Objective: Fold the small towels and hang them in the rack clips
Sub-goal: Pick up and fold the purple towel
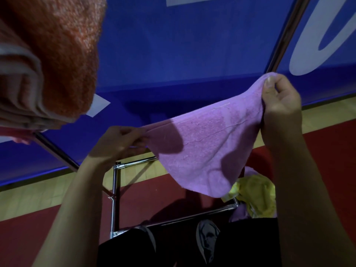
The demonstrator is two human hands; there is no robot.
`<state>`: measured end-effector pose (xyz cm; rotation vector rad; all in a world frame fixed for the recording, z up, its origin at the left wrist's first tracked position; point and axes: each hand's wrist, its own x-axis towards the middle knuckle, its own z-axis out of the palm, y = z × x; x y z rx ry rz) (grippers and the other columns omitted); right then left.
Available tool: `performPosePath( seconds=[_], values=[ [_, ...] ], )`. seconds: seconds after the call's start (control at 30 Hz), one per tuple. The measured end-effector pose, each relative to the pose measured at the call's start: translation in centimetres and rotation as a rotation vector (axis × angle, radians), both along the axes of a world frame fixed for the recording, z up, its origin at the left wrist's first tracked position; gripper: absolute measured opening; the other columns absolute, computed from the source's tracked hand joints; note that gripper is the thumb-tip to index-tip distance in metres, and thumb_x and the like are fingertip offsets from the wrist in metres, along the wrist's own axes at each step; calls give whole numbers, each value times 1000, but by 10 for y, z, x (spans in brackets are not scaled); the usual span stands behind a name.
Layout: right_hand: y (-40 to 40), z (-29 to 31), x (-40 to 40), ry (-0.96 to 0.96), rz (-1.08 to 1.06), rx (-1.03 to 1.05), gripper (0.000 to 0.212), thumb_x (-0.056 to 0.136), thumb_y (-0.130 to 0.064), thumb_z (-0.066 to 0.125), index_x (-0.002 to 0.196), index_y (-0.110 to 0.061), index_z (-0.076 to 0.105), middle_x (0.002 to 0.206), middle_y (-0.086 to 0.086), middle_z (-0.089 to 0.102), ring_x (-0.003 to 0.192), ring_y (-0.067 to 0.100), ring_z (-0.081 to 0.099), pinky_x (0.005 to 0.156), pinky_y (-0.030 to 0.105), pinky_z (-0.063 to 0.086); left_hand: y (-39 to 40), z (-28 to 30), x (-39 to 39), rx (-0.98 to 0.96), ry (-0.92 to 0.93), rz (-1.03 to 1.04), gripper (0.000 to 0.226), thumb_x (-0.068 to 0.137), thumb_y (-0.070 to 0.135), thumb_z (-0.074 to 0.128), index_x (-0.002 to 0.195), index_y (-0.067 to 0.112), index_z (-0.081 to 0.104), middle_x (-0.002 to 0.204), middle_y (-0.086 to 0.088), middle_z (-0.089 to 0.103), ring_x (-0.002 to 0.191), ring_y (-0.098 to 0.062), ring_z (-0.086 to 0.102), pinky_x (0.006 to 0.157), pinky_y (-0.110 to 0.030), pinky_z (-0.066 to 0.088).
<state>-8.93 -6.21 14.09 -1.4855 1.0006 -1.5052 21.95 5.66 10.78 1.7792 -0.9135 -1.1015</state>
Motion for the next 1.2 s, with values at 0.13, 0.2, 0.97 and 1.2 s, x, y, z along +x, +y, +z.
performPosePath(
  seconds=[0.13,0.2,0.97,1.2],
  values=[
    [-2,-3,0,62,-52,26,26,108,-28,44,90,-12,53,72,7,37,66,16,37,58,28,33,2,-7,3,-49,-265,-108,13,92,21,78,103,15,80,88,-5,80,85,-16,78,68,-15,58],
    [-2,-4,0,92,-62,27,26,108,-29,44,91,-12,52,75,9,37,67,20,36,58,31,33,0,-11,6,-72,-358,-62,8,96,22,73,97,17,79,77,4,78,73,-6,75,60,-9,52],
    [-6,-19,-5,436,-156,17,26,108,-32,42,103,-9,54,74,2,52,60,-3,48,56,14,36,-10,-20,17,-228,-502,130,38,112,36,41,117,5,62,114,-20,65,104,-35,60,82,-42,47],
    [-4,-20,-5,577,-153,-23,28,109,-26,39,106,-2,53,91,22,63,75,17,51,65,31,35,-10,-22,21,-223,-647,135,31,113,31,39,103,7,57,99,-12,61,91,-29,56,69,-37,34]
  ],
)
